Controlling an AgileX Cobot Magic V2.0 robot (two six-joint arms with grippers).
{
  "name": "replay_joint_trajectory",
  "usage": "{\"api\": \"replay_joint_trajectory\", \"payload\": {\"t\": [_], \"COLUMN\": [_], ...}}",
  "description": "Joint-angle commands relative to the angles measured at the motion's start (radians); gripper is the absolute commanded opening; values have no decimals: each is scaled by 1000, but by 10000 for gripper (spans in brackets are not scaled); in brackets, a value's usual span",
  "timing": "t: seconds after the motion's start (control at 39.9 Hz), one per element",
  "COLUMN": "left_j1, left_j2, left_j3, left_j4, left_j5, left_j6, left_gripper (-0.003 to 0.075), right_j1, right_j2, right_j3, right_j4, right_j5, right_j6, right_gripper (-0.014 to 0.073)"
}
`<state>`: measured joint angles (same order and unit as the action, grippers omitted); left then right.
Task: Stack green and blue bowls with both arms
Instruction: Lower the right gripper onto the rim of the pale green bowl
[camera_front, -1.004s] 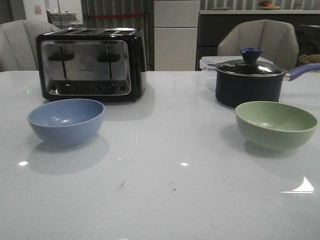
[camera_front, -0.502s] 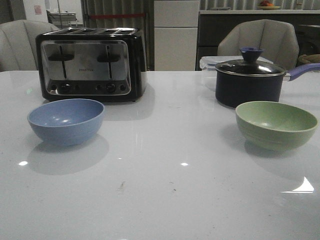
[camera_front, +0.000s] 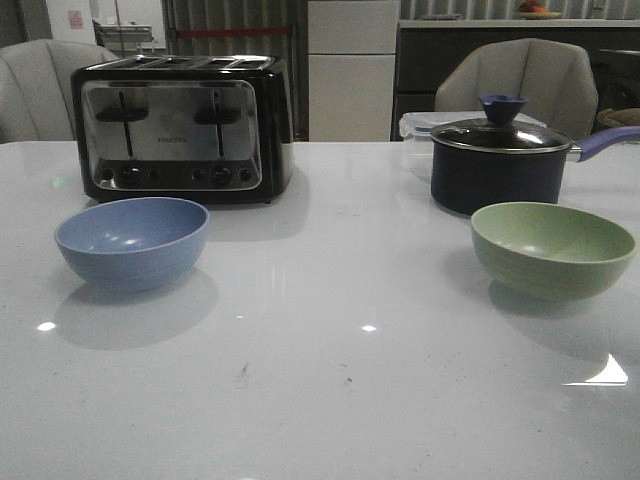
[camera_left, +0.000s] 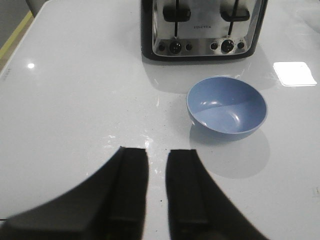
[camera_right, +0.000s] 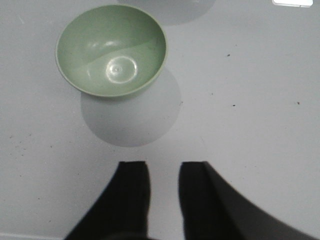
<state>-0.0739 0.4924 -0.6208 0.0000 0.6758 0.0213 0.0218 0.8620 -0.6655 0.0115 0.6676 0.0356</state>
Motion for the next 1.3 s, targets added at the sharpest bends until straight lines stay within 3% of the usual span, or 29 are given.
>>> {"api": "replay_joint_trajectory", "payload": {"t": [0.0, 0.05, 0.15, 0.43, 0.7, 0.83, 0.98, 1.05, 1.15, 1.28], "left_j1": [1, 1, 1, 1, 1, 1, 1, 1, 1, 1], "left_j2": [17, 24, 26, 26, 26, 26, 26, 26, 26, 26], "left_j3": [-27, -27, -27, -27, -27, -27, -27, -27, -27, -27], "left_j4": [-12, -12, -12, -12, -12, -12, -12, -12, -12, -12], "left_j5": [-93, -97, -97, -97, -97, -97, -97, -97, -97, -97], "left_j6": [-10, -10, -10, -10, -10, -10, -10, -10, -10, -10], "left_gripper": [497, 529, 529, 529, 529, 529, 529, 529, 529, 529], "right_j1": [-6, -6, -7, -7, -7, -7, -7, -7, -1, 63], "right_j2": [69, 127, 263, 701, 924, 967, 971, 968, 946, 854], "right_j3": [-35, -45, -108, -416, -570, -608, -620, -627, -628, -628], "right_j4": [-11, -11, 3, -2, -26, -29, -29, -29, -30, -29], "right_j5": [-117, -165, -206, -142, -123, -73, -61, -50, -46, -46], "right_j6": [-9, -9, -9, -9, -9, -9, -9, -9, -9, -10], "right_gripper": [528, 570, 572, 572, 563, 449, 220, 157, 98, 89]}}
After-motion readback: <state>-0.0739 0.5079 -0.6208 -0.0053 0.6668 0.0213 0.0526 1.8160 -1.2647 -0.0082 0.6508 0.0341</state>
